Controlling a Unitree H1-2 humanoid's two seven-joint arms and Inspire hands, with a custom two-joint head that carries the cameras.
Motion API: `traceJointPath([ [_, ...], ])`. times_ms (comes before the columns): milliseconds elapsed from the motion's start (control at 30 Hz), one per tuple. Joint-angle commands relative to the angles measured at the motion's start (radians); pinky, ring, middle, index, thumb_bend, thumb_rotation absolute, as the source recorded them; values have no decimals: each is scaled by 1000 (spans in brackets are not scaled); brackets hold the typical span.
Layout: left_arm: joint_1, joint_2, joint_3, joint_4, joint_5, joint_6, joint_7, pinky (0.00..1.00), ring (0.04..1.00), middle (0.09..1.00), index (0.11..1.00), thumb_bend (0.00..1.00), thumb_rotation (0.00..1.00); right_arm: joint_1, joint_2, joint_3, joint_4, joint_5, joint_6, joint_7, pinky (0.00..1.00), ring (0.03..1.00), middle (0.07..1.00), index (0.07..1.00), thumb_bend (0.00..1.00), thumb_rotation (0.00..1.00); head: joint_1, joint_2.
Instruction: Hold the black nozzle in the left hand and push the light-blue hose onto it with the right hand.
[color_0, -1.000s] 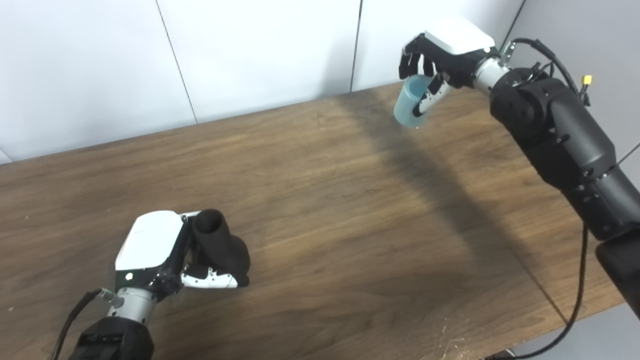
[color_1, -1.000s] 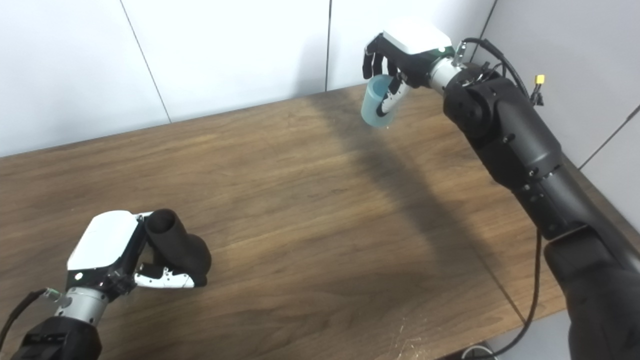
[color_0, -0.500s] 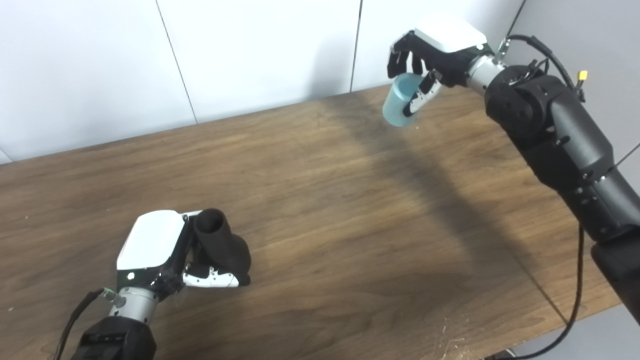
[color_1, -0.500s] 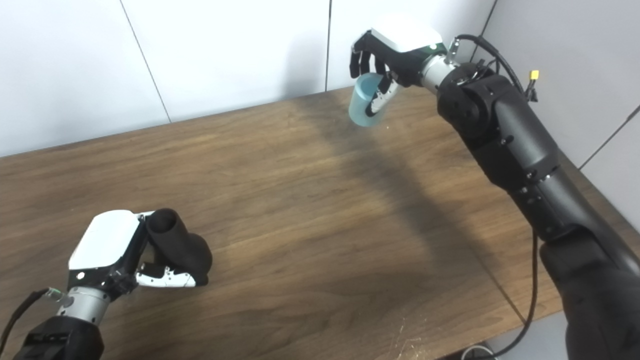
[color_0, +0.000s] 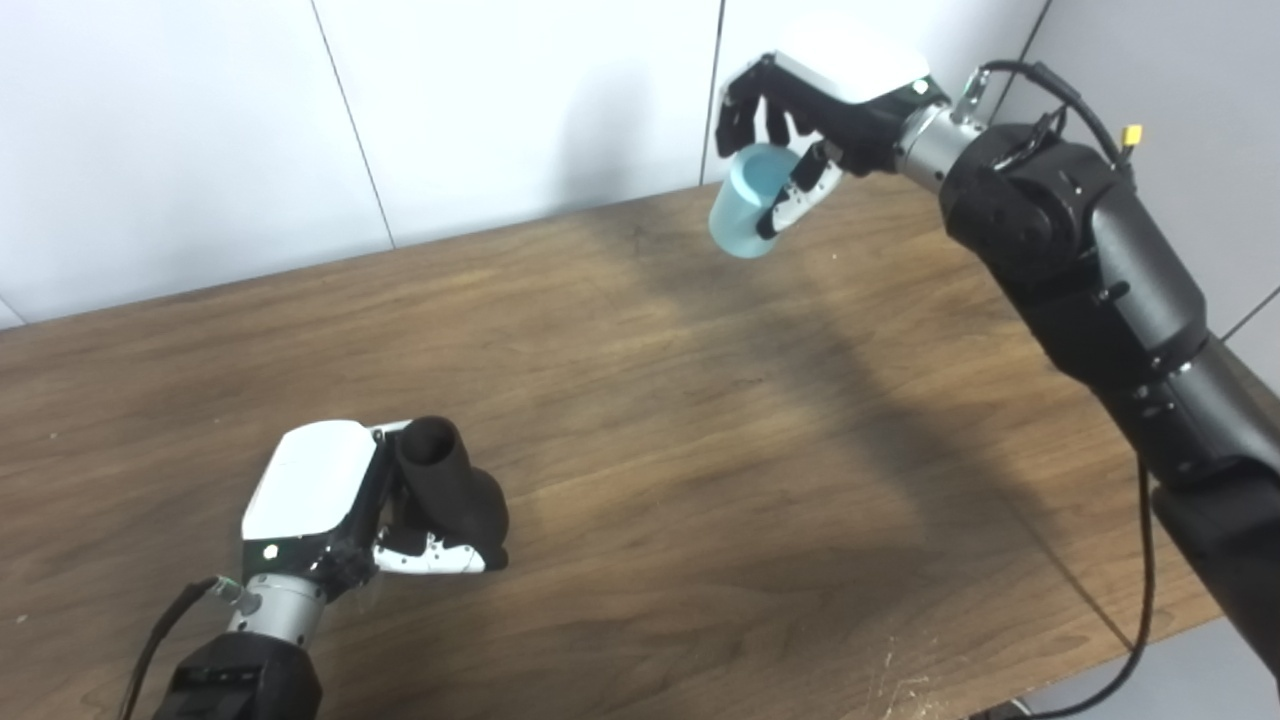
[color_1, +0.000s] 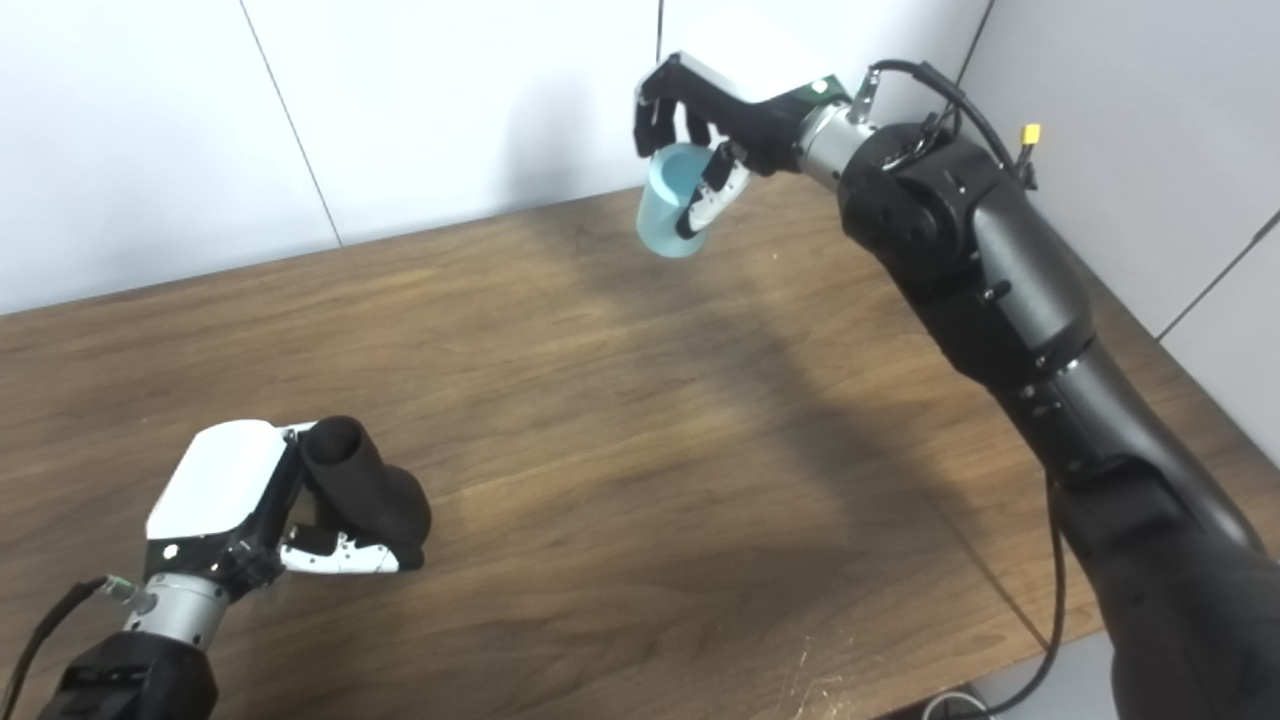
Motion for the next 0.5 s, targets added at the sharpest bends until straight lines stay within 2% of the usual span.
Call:
traceJointPath([
  [0,-18,-6,-8,6,21,-2,17,408,507,485,475,504,0,-61,-13,-14,-54,-3,12,8,318,391,505,505,497,0,9,0],
  [200,-20,-23,-22,19,34,9,28,427,514,486,473,503,0,-80,4,-10,-91,4,-3,38,346,396,502,505,500,0,75,-9],
  [367,-19,-41,-37,39,47,8,54,431,513,483,475,503,0,-95,17,-9,-128,41,-28,43,343,394,503,505,499,0,153,-13],
  [467,-22,-54,-47,40,64,24,39,445,512,482,477,503,0,-106,28,-17,-155,84,-21,60,336,399,502,502,500,0,189,-16],
])
